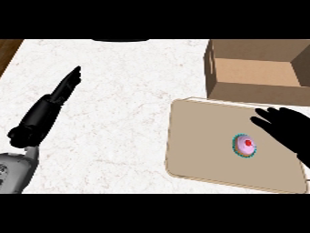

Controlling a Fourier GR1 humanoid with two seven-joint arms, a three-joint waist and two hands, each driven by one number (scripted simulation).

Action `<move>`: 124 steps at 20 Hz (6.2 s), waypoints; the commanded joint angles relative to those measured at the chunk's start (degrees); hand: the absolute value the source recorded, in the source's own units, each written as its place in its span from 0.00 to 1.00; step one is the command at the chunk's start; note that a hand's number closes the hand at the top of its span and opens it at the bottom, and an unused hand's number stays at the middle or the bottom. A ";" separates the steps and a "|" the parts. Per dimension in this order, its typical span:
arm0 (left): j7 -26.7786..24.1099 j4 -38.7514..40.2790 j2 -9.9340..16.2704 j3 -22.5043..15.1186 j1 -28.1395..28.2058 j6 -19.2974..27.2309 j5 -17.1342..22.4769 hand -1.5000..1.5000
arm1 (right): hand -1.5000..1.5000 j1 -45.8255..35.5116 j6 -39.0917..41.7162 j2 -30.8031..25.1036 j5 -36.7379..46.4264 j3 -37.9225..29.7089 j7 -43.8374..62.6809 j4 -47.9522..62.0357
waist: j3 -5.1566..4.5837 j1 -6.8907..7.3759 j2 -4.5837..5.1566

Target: Pick the cupcake from the tray and place it in the cardboard box

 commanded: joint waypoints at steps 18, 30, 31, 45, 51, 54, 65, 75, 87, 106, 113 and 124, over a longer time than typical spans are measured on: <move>-1.10 -0.71 -4.24 5.02 1.88 -4.01 -5.66 0.50 | 0.00 -2.38 3.52 20.49 24.12 11.85 6.03 11.13 | 0.11 -0.31 0.06; -1.47 0.08 -6.65 8.05 0.97 -7.58 -6.74 0.50 | 0.00 -4.51 4.57 24.68 32.81 7.87 0.41 20.80 | 0.10 -0.27 0.09; -0.85 1.29 -7.07 8.55 -0.08 -7.17 -6.54 0.50 | 0.00 -1.11 0.94 20.11 31.80 4.86 -5.26 20.67 | 0.11 -0.49 0.08; 1.16 -2.89 -8.88 10.28 2.18 -9.40 -9.07 0.50 | 0.00 -1.62 -1.72 28.31 41.57 3.69 -8.03 29.91 | 0.10 -0.24 0.03; 1.64 -3.76 -9.86 10.82 2.82 -9.93 -9.58 0.50 | 0.00 2.13 -3.11 28.67 43.44 3.00 -11.14 31.47 | 0.10 -0.37 0.00; 1.65 -3.98 -9.83 11.12 2.37 -11.26 -9.62 0.50 | 0.00 -2.83 0.37 29.83 42.23 0.36 -14.24 32.76 | 0.10 -0.26 0.01; 1.92 -1.71 -11.80 11.22 0.51 -9.78 -11.52 0.50 | 1.00 -6.58 -16.95 31.19 49.58 2.68 -25.73 42.07 | 0.10 -0.28 0.07; 0.14 -0.97 -11.95 10.79 0.60 -10.76 -11.04 0.50 | 1.00 -4.08 -21.13 31.91 35.90 13.75 -57.52 34.15 | 0.17 0.08 0.16; -1.65 -1.71 -11.59 11.31 2.87 -10.12 -12.59 0.50 | 1.00 -5.47 -12.31 27.15 16.36 -6.82 -58.72 15.30 | 0.06 -0.85 -0.13; -2.17 0.81 -9.98 13.24 0.70 -12.95 -11.08 0.50 | 1.00 -36.15 -12.77 23.88 13.78 -26.02 -44.74 56.30 | 0.10 0.98 0.54; -1.44 0.15 -10.48 12.55 -0.61 -12.51 -11.75 0.50 | 1.00 -41.94 -6.90 18.53 22.30 -18.39 -49.12 74.92 | 0.10 2.17 0.98; 0.33 2.10 -12.23 11.68 -5.92 -12.10 -11.97 0.50 | 0.00 -51.39 -6.68 15.80 33.62 -10.26 -63.24 98.39 | 0.19 3.17 1.64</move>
